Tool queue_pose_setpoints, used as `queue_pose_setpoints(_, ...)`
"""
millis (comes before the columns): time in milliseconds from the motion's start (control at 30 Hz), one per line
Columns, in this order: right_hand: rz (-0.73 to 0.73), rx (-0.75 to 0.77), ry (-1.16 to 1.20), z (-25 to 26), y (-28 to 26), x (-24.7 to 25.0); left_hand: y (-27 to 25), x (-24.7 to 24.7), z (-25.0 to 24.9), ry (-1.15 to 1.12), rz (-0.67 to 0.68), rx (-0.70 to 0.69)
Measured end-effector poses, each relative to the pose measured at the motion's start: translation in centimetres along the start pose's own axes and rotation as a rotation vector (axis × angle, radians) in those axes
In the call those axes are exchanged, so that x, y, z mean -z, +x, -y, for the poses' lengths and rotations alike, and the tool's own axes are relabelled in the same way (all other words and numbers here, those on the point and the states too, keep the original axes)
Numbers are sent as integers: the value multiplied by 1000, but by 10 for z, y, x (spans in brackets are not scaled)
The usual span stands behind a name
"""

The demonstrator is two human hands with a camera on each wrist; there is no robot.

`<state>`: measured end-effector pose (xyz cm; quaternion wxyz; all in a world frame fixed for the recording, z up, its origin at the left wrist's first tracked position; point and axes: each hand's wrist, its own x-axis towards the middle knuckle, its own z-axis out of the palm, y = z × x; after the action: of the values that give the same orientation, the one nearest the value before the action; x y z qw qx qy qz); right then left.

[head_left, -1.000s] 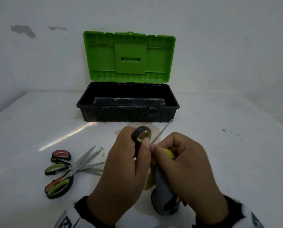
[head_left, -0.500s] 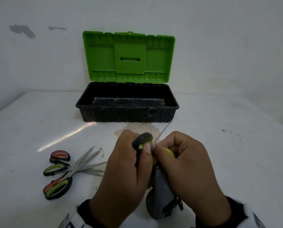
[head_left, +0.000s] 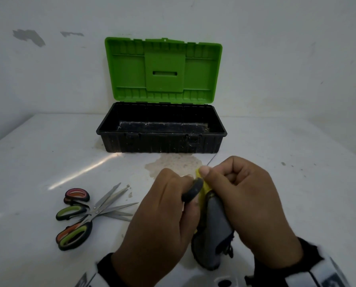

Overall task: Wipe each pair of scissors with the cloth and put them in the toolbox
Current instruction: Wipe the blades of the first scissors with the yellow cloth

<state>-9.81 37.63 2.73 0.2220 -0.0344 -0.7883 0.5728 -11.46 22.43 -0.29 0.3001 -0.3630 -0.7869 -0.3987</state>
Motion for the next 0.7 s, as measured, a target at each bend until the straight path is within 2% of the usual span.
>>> queue_pose_setpoints(233,49,-1,7,1,-2,2,0,3,0,-2,6,-6)
queue_pose_setpoints(433,-38,-5,6,-1,22,14,1,5,1,-72,-13,91)
queue_pose_setpoints(533,-79,-4,-9,-4,31,19,-1,5,2,-145,-30,189)
queue_pose_setpoints(600,-120,7,-2,-4,33,23,-2,5,2,-275,-46,281)
queue_pose_setpoints(700,-73,75,45,0,26,27,2,8,0,-510,-52,469)
